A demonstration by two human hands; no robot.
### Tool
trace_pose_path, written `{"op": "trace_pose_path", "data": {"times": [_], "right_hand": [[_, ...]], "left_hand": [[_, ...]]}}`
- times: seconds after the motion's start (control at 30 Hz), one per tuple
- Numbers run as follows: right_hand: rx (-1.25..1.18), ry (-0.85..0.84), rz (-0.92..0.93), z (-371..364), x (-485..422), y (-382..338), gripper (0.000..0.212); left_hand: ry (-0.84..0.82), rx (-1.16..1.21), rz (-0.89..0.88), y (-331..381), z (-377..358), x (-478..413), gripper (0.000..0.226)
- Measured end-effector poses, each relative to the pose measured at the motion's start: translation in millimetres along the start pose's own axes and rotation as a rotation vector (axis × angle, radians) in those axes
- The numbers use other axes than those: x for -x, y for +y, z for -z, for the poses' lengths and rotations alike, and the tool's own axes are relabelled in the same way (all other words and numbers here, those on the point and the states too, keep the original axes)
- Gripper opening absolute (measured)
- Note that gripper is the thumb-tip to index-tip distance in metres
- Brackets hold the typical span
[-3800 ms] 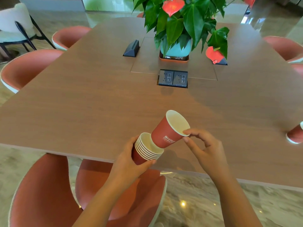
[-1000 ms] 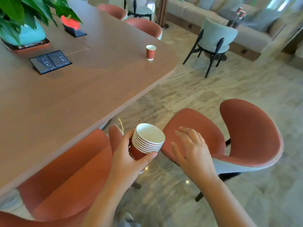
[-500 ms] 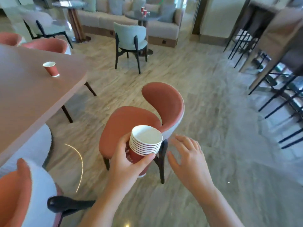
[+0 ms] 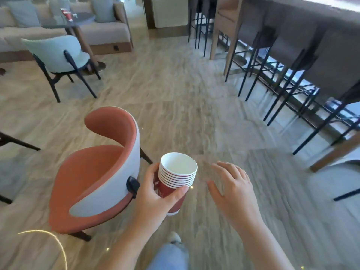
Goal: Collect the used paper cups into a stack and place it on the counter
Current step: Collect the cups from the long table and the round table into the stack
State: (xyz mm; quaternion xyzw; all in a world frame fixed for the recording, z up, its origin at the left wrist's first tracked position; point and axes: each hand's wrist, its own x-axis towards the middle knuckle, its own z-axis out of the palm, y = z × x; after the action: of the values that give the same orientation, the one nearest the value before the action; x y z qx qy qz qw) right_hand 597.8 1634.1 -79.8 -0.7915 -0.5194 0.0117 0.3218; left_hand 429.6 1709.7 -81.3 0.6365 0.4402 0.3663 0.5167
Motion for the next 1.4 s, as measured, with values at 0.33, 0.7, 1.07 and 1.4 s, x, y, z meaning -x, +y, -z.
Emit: {"op": "trace_pose_path", "data": {"times": [0.33,0.7,1.07,1.4], "right_hand": [[0.134,0.061,-0.124,-14,-122,82,0.036],[0.117,-0.048,-0.017,-61,-322,83,0.035],[0.043,-0.127,0.066,-110,-490,126,0.037],[-0.088,-0.155,0.263,-145,-688,144,0.036]], "left_hand": [[-0.153,0.043,0.028,-9,-87,-154,0.079],[0.016,0.153,0.063,3,-90,-342,0.068],[0.189,0.151,0.166,-11,-117,-481,0.075],[0.319,0.070,0.015,35,-153,-650,0.068]]}}
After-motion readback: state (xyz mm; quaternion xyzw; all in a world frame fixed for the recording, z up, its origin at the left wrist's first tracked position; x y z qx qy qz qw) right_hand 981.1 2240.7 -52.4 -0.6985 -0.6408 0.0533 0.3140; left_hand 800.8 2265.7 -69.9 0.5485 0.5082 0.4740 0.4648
